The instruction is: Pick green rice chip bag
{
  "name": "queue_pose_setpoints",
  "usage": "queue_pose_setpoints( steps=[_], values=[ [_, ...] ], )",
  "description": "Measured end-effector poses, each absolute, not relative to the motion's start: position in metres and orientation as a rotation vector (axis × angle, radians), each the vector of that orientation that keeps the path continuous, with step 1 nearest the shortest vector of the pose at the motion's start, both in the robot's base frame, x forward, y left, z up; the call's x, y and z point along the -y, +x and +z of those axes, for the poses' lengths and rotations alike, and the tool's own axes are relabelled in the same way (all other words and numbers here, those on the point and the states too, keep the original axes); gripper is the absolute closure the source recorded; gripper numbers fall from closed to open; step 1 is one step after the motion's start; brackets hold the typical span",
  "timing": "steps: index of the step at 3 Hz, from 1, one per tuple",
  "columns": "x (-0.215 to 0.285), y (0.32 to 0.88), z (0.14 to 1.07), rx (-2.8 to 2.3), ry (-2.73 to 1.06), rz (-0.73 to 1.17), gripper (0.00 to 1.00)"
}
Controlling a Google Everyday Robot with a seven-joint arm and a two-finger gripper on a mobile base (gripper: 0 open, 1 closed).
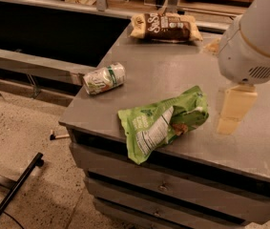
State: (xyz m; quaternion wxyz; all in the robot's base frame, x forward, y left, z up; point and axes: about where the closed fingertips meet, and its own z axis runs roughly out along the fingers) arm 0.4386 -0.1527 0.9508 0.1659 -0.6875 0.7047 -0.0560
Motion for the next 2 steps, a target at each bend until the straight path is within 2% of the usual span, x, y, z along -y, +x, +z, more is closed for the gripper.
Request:
queue_pose_setpoints(
  steps=[1,2],
  values=[
    [0.1139,0.4421,0.9342,-1.892,-2.09,-0.134,0.0],
    [0.1133,0.4404,0.937,-1.888,-2.096,-0.13,0.0]
  ],
)
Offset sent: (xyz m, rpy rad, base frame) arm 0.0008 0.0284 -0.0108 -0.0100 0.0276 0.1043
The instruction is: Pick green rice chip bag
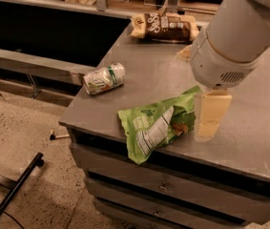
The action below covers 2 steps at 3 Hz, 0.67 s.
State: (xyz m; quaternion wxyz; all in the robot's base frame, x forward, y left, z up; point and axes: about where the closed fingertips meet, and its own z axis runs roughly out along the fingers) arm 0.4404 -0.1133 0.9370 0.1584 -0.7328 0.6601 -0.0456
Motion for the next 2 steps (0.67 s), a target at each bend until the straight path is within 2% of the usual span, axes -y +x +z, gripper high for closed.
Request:
queue_pose_setpoints(
  steps=[2],
  values=[
    [0.106,0.437,0.894,-1.851,-2.259,0.033,0.0]
  ],
)
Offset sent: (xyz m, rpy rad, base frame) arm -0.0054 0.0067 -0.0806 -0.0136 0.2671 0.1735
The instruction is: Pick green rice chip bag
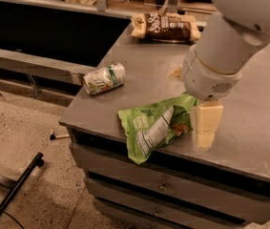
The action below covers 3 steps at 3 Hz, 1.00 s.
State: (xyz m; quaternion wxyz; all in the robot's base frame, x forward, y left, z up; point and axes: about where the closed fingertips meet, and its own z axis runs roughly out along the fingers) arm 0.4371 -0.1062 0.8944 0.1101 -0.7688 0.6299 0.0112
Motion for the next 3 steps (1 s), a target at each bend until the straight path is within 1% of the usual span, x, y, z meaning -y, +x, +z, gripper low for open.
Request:
queue_pose_setpoints(
  steps=[1,2,3],
  values=[
    [0.1056,0.4288,0.877,-1.84,-2.329,0.114,0.0],
    [0.1056,0.428,0.8754,-1.839,-2.336,0.122,0.0],
    [0.1046,0.4284,0.8765,-1.834,-2.333,0.115,0.19]
  ],
)
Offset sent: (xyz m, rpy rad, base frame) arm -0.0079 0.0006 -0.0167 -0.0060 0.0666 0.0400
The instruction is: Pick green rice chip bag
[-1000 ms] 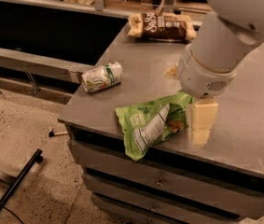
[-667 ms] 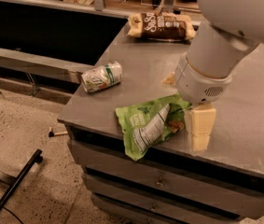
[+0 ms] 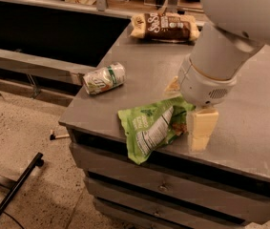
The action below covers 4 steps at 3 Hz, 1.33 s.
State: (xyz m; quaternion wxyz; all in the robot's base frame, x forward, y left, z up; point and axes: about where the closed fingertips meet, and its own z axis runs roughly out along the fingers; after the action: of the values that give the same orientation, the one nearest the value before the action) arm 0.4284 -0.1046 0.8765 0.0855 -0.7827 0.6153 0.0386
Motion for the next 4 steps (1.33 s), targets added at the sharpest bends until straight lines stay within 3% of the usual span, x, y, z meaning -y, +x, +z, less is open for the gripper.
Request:
queue_pose_setpoints(
  steps=[3,4],
  values=[
    [0.1017,0.4295,0.8794,-1.823,-2.327,0.099,0.88],
    [0.1009,0.4297,0.8803,-1.82,-2.326,0.094,1.0]
  ],
)
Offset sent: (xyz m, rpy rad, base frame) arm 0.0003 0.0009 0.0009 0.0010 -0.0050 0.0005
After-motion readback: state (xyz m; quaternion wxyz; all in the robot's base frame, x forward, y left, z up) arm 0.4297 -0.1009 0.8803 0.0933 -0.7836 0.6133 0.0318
